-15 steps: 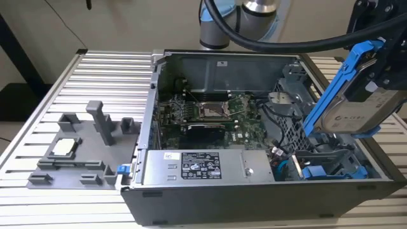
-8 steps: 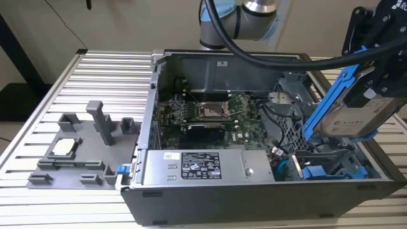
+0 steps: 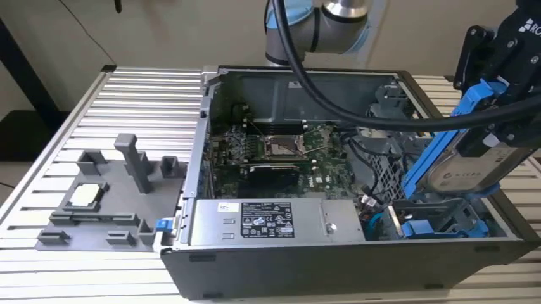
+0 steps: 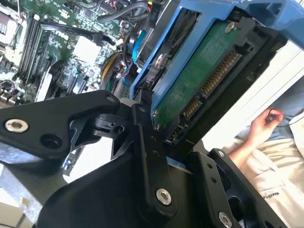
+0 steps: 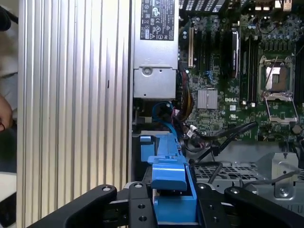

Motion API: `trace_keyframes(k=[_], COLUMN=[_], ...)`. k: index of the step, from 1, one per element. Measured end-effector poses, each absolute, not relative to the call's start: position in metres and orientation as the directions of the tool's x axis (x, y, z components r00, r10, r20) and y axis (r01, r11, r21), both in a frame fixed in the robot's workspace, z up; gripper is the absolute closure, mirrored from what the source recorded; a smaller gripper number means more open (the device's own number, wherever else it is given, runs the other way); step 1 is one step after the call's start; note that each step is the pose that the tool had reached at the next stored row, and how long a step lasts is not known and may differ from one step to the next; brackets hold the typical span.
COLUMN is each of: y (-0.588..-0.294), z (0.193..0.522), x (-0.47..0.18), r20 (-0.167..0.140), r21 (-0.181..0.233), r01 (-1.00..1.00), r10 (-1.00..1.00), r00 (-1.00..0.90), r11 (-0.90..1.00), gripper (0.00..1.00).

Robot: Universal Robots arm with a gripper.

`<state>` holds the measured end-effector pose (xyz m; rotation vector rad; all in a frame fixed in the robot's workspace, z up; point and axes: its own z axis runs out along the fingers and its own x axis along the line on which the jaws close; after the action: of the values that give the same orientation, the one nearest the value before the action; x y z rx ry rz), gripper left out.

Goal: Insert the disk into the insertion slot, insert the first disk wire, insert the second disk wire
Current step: 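Insert the disk into the insertion slot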

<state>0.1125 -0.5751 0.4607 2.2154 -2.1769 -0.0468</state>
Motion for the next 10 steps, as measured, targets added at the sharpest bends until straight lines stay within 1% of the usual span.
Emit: trace_keyframes(k=[10], y=[-0.579], z=[0.446], x=[0.114], r20=[0.003], r21=[0.046], r01=[-0.998], r10=[-0.999], r00=[0.046], r11=[-0.046], gripper=[0.67])
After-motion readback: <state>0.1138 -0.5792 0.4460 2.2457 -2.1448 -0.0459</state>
